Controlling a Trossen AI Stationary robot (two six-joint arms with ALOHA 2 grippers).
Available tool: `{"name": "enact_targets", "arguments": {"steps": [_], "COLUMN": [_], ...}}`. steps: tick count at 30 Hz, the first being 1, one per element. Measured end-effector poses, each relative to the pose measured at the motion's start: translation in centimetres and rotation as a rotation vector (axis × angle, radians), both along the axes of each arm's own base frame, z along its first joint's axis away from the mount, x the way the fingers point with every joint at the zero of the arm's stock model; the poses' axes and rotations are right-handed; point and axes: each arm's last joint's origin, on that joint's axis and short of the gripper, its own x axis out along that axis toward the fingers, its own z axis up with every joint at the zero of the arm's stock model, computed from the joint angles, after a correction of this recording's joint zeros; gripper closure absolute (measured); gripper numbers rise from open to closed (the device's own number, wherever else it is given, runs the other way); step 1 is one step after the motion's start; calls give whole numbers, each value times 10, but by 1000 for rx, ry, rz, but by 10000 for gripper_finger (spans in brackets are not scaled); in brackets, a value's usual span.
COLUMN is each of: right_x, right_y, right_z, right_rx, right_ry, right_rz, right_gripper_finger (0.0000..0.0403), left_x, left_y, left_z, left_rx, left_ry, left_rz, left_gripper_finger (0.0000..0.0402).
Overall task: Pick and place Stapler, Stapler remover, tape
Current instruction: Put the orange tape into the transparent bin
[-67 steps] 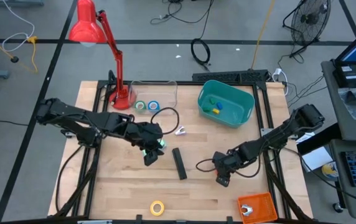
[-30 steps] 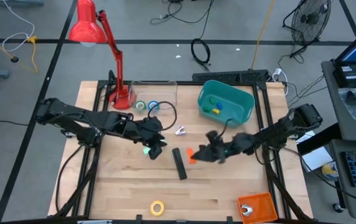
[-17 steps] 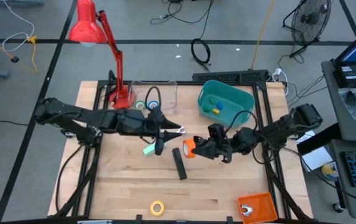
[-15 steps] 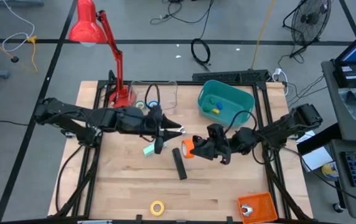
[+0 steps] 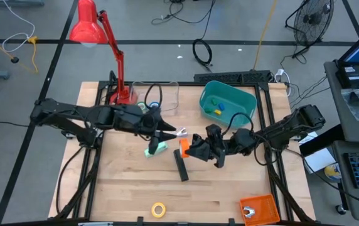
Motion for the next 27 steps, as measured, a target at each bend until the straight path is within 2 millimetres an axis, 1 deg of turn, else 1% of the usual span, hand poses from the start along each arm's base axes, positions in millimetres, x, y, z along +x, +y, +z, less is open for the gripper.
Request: {"name": "enact_targets", "arguments": {"steps": [2, 5, 7, 9, 11, 16, 18, 27], "right_x": [0, 0, 0, 0, 1, 2, 2, 2], "right_y": [0, 0, 0, -1, -2, -4, -5, -5], "right_z": [0, 0, 0, 0, 0, -1, -1, -2], "right_rx": [3, 6, 7, 7, 5, -2, -8, -9], "right_ry": [1, 2, 3, 4, 6, 10, 9, 23], "right_rz": [2, -1, -2, -6, -11, -22, -33, -51], "right_gripper_finger": [372, 372, 372, 372, 372, 372, 372, 372], "left_x": [-10, -21, -24, -23, -20, 0, 5, 6], "left_y": [-1, -3, -6, -8, -11, -17, -19, -18], "left_z": [2, 11, 16, 19, 18, 9, 6, 7], "left_rx": [18, 24, 17, 9, 0, -19, -23, -13], "left_ry": [32, -4, -42, -71, -77, -94, -100, -116], "left_rz": [-5, -38, -54, -64, -68, -75, -76, -35], "left_gripper_finger": [244, 244, 245, 244, 245, 245, 245, 245]}}
